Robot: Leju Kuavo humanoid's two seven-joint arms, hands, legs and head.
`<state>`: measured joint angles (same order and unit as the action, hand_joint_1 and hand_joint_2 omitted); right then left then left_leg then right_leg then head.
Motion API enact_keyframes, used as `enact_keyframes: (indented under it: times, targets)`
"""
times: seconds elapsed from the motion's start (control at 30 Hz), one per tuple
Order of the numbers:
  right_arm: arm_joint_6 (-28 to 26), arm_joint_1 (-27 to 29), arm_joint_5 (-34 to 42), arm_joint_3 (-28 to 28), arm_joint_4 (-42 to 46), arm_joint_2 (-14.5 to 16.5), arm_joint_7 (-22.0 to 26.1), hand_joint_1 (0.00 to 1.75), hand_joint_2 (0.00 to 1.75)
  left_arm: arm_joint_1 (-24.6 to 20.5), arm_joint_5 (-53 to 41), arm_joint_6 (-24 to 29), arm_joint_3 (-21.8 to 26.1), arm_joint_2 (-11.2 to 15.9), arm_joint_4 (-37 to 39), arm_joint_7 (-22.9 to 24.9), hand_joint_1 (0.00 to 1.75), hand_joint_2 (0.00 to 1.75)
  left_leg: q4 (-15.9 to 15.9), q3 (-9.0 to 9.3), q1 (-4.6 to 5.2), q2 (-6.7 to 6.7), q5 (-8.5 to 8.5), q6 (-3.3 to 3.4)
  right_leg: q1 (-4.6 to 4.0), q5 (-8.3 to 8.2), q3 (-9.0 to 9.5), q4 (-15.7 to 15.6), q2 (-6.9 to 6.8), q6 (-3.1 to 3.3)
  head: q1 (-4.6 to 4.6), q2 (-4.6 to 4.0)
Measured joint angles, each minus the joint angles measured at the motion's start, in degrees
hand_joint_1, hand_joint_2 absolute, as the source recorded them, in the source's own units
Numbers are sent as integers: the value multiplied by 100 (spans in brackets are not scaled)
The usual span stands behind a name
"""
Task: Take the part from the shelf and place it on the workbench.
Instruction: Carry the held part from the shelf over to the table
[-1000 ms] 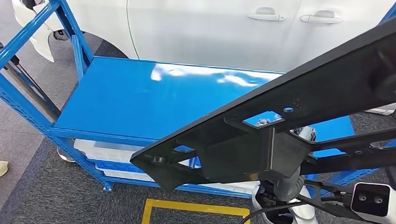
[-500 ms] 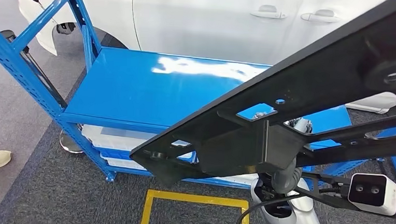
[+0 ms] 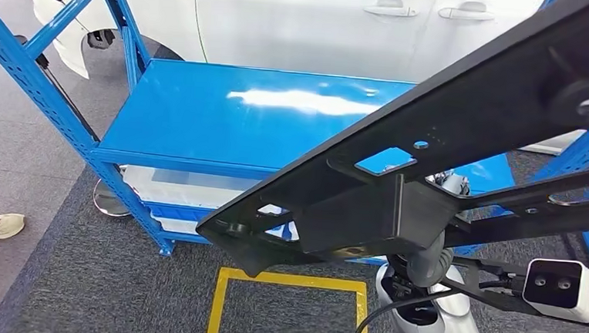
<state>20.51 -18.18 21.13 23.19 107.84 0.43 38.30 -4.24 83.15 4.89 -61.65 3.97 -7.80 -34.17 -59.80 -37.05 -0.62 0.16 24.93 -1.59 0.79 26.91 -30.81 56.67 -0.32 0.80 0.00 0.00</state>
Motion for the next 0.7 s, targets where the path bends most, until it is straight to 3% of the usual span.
enact_keyframes:
  times: [0.1, 0.13, 0.17, 0.2, 0.27, 0.33, 0.37, 0.43, 0.47, 0.53, 0.6, 0.63, 0.67, 0.7]
  targets:
    - [-2, -3, 10, -1, 3, -7, 7, 175, 175, -3, 1, -2, 0, -2, 2, -11, 0, 0, -1044, -273, -14, 0, 785, -61, -10, -173, -203, -4, -12, 56, -13, -1]
    - [-5, -4, 12, -1, 3, -10, 5, 175, 175, -3, 2, -4, 0, -2, 2, -12, 0, 0, -1329, -299, -14, 0, 867, -73, -16, -229, -280, 7, -13, 55, -12, -1]
    - [-11, -5, 15, -1, 3, -13, 1, 175, 175, -4, 2, -5, 0, -2, 2, -12, 0, 0, -1444, -246, -14, 0, 815, -76, -20, -282, -359, 21, -14, 50, -13, 0]
    - [-18, -8, 20, -1, 3, -16, -4, 175, 175, -5, 2, -7, -1, -2, 2, -13, 0, 0, -1368, -104, -14, 0, 670, -70, -22, -332, -436, 39, -13, 40, -13, 0]
    - [-30, -14, 37, -1, 8, -25, -13, 175, 175, -16, 2, -8, -1, 3, 2, -15, 0, 0, -671, 448, -8, -2, 433, -30, -29, -423, -566, 75, -9, 7, -13, 0]
    - [-34, -22, 55, -4, 25, -38, -17, 175, 175, -31, 2, -13, -2, 13, 2, -22, 0, 0, 122, 958, 18, -8, 476, 28, -40, -516, -632, 90, -11, -50, -8, 0]
    - [-34, -27, 61, -5, 33, -44, -20, 175, 175, -37, 2, -16, -4, 16, 2, -25, 0, 0, 331, 1069, 35, -12, 532, 57, -42, -565, -643, 83, -17, -83, -13, 0]
    - [-34, -32, 63, -7, 42, -58, -25, 175, 175, -33, 2, -19, -9, 17, 2, -28, 0, 0, 398, 1040, 37, -7, 475, 126, -37, -647, -653, 58, -21, -152, -22, -1]
    - [-35, -35, 65, -9, 44, -70, -26, 175, 175, -32, 2, -19, -13, 16, 2, -27, 0, 0, 410, 996, 27, 4, 420, 172, -32, -584, -686, 101, -14, -181, -27, -1]
    - [-35, -38, 68, -11, 44, -99, -28, 175, 175, -35, 2, -21, -22, 16, 2, -27, 0, 0, 433, 871, 3, 31, 282, 254, -21, -155, -831, 479, 4, -226, -11, -1]
    - [-35, -35, 71, -13, 44, -122, -29, 175, 175, -38, 2, -23, -32, 16, 2, -27, 0, 0, 421, 707, 14, 39, 150, 287, -8, 420, -1044, 1264, 13, -257, 1, 0]
    - [-36, -32, 71, -13, 44, -130, -29, 175, 175, -36, 1, -24, -35, 16, 2, -27, 0, 0, 409, 620, 18, 40, 89, 287, -5, 558, -1107, 1615, 12, -272, -1, 0]
    - [-36, -30, 71, -13, 44, -138, -29, 175, 175, -35, 1, -24, -38, 16, 2, -27, 0, 0, 388, 528, 20, 42, 30, 282, -3, 564, -1094, 1824, 12, -281, -1, 0]
    - [-36, -29, 71, -13, 44, -145, -29, 175, 175, -34, 1, -24, -42, 16, 2, -27, 0, 0, 359, 434, 21, 42, -20, 274, -2, 450, -974, 1808, 12, -282, -1, 0]
